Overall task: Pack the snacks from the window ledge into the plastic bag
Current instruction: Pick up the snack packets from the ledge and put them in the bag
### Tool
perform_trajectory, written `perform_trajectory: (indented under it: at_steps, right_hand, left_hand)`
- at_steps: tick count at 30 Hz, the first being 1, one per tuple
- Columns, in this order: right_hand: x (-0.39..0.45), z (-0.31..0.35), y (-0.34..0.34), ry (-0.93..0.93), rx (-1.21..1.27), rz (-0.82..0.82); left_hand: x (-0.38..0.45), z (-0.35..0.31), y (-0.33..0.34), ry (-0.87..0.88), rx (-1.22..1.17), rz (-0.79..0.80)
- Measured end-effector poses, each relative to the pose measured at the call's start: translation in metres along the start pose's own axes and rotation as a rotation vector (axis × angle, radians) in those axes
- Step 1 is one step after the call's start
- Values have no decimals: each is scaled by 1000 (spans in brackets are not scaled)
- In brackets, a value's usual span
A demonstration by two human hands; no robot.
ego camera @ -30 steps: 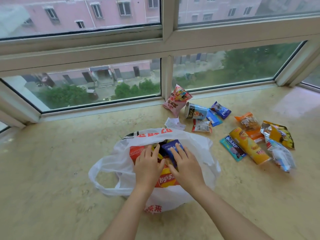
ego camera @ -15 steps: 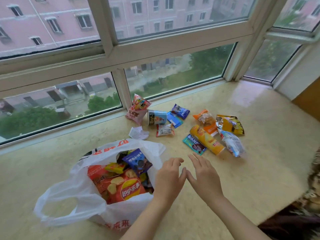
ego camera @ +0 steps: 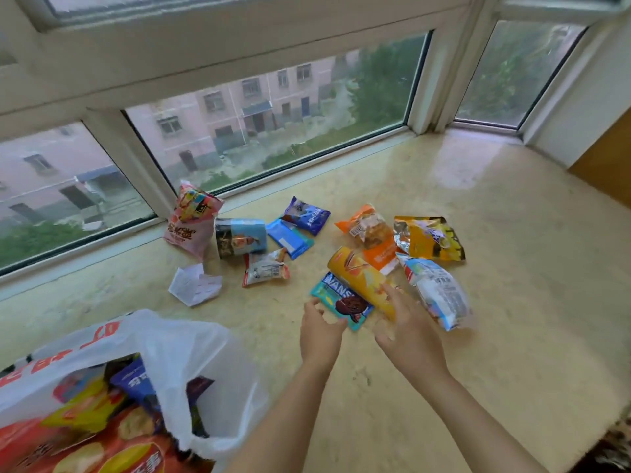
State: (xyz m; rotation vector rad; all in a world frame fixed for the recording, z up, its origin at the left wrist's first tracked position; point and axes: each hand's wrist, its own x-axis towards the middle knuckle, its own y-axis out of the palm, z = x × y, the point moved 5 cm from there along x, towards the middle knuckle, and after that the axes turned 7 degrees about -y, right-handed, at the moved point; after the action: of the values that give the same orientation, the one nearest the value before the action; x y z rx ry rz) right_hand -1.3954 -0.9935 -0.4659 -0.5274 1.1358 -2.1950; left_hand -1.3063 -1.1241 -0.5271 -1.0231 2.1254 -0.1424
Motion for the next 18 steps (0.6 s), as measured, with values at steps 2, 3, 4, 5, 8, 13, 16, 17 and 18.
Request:
perform_trajectory:
  at_steps: [2, 3, 4, 5, 8, 13, 16, 17, 18]
  right_hand:
    - [26, -26, 16, 62, 158, -27]
    - [39, -39, 23, 91, 222, -30]
    - [51, -52, 31, 131, 276, -25]
    - [62, -64, 38, 189, 324, 0]
    - [88, -88, 56, 336, 466, 158]
    - [106, -100, 67, 368, 439, 347]
    - [107, -96, 70, 355, 441, 406]
    - [106, -94, 71, 362, 465, 411]
    - [105, -92, 71, 378, 499, 412]
  left_hand:
    - [27, 9, 16, -135, -164, 26]
    - [38, 13, 24, -189, -216, 33]
    - [48, 18, 31, -225, -239, 26]
    - [58, 22, 37, -244, -248, 6]
    - [78, 30, 51, -266, -302, -72]
    - [93, 25, 68, -265, -473, -104]
    - [98, 19, 74, -202, -457, -106]
    - [97, 17, 74, -188, -467, -101]
    - [96, 17, 72, -180, -484, -98]
